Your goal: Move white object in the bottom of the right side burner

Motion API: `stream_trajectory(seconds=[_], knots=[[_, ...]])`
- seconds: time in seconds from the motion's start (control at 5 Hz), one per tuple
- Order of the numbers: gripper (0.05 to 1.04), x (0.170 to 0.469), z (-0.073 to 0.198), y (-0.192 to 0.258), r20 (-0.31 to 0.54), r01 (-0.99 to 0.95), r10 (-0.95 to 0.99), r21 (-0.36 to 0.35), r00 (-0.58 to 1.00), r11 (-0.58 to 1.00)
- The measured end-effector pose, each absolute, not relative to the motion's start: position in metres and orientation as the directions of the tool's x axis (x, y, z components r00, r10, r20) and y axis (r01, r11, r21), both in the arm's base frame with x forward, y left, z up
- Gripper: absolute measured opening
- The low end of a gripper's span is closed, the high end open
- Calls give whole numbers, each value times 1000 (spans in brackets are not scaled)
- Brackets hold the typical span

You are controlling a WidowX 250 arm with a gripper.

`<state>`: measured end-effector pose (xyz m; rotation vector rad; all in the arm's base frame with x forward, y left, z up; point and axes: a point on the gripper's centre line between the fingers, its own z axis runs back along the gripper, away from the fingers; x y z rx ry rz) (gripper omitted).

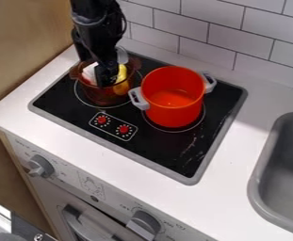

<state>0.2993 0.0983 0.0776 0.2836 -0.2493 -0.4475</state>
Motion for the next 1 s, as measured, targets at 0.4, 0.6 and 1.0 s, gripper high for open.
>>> stream_trajectory(seconds=[0.4,0.6,1.0], knots=[[997,305,68,100,197,388,-464,329,864,861],[997,309,64,99,212,380,-459,327,863,865],[997,311,60,99,253,360,-452,337,855,870]])
